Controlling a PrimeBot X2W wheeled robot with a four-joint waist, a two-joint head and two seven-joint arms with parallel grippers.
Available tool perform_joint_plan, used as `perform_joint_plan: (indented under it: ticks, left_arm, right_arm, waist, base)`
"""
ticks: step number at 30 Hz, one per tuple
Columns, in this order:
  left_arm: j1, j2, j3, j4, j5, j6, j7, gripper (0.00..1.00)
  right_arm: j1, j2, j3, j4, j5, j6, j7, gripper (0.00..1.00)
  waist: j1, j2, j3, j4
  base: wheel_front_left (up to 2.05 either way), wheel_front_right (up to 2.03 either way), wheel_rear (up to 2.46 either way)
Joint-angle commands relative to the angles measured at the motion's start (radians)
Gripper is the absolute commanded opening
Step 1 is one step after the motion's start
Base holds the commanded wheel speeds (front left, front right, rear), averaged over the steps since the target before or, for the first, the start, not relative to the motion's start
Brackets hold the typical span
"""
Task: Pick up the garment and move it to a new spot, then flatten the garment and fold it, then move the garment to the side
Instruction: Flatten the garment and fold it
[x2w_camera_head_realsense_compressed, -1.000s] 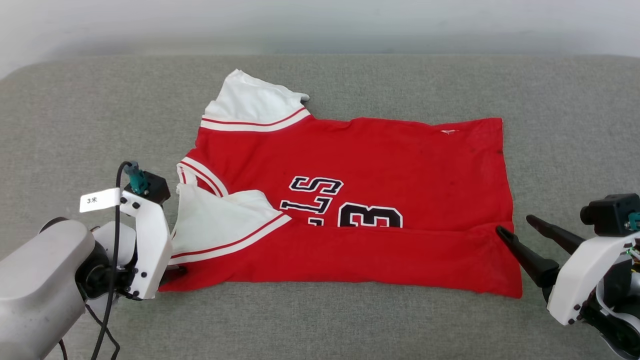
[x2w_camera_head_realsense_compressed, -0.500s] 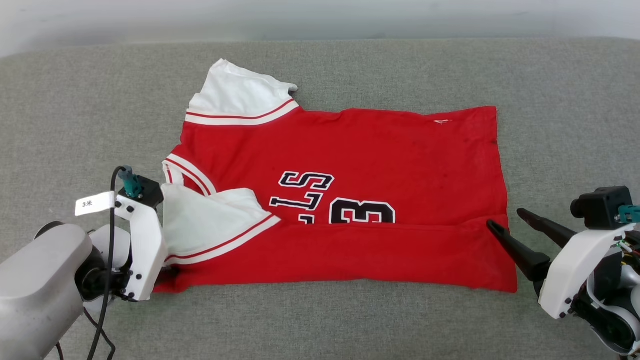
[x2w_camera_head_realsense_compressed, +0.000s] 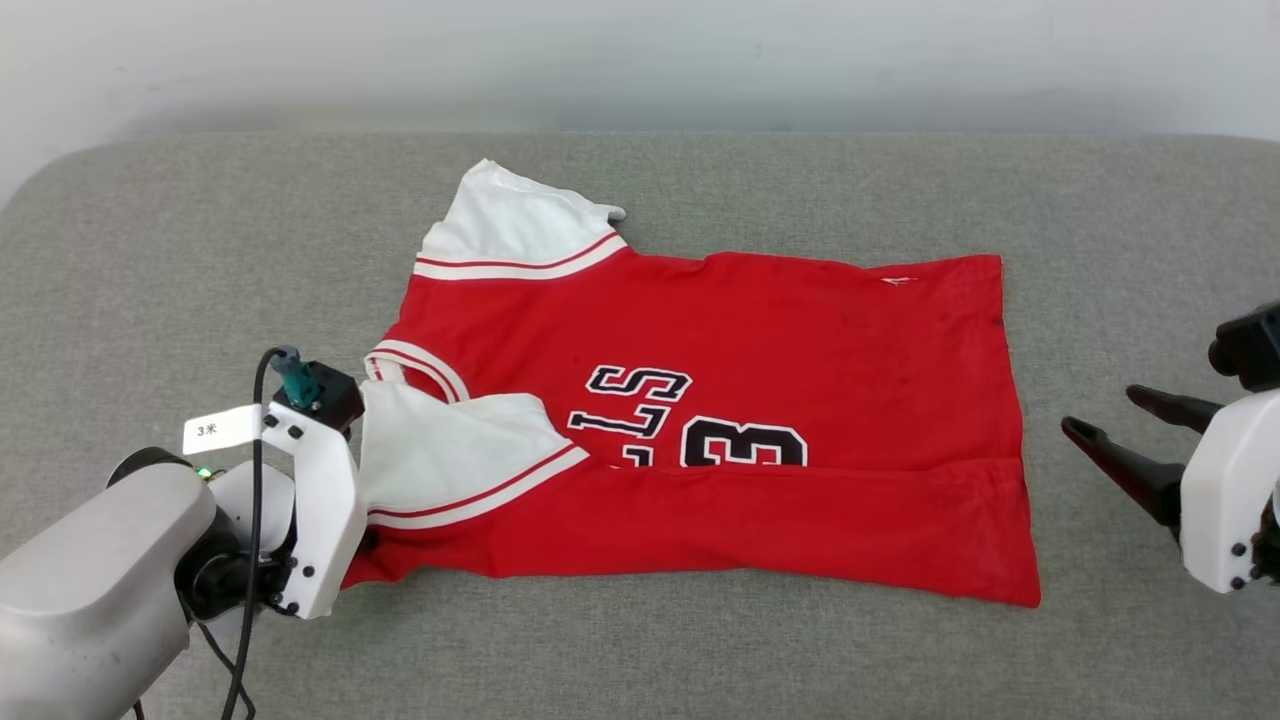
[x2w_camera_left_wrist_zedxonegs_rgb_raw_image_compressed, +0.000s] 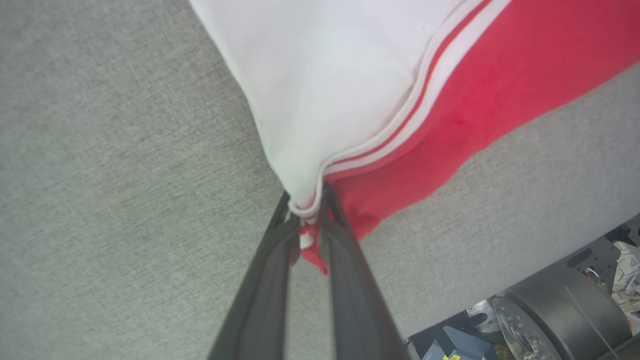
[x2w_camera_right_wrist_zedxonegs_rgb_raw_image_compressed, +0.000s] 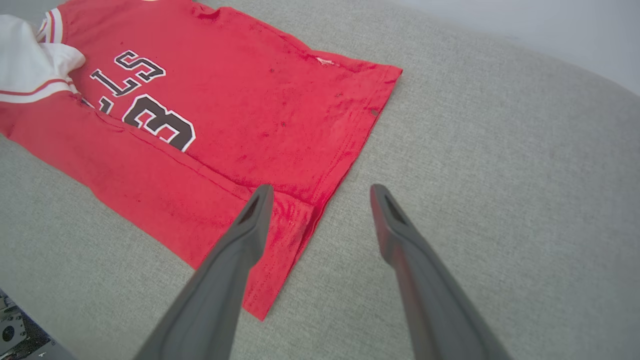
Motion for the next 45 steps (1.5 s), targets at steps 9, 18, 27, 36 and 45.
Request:
perform_joint_plan:
  ticks: [9,18,27,36,45]
  left_arm:
    - [-0.013,0.005,-0.006,-0.078,0.019,0.000,-0.028,0.00]
    - [-0.027,-0.009,-0.003,-0.101,0.036,0.007,-0.048,0.00]
    - [-0.044,-0.016,-0.002,-0.095,0.048,0.006,-0.060,0.00]
    - [-0.032,-0.026,-0.011,-0.071,0.038,0.003,-0.074,0.00]
    - [0.002,-0.011,-0.018,-0.054,0.018,0.000,-0.094,0.00]
  right_arm:
    - [-0.030,-0.063,0.061,-0.024,0.034,-0.001,0.338,1.00]
    - [0.020,0.010,0.117,0.059,0.005,-0.001,0.386,1.00]
    - [0.038,0.114,0.211,0.191,-0.016,0.000,0.340,1.00]
    - [0.012,0.129,0.290,0.232,0.004,0.001,0.271,0.00]
    - [-0.016,0.080,0.241,0.203,0.038,-0.001,0.166,0.00]
  waist:
    - [-0.0001,0.0000,-0.004,0.029]
    - [-0.0001,0.0000,0.032,0.047]
    - [-0.0001,0.0000,0.078,0.057]
    - [-0.0001,0.0000,0.081,0.051]
    - [-0.0001,0.0000,0.029,0.039]
  base:
    - [0.00,0.00,0.00]
    - [0.00,0.00,0.00]
    - [0.00,0.00,0.00]
    - [0.00,0.00,0.00]
    - [0.00,0.00,0.00]
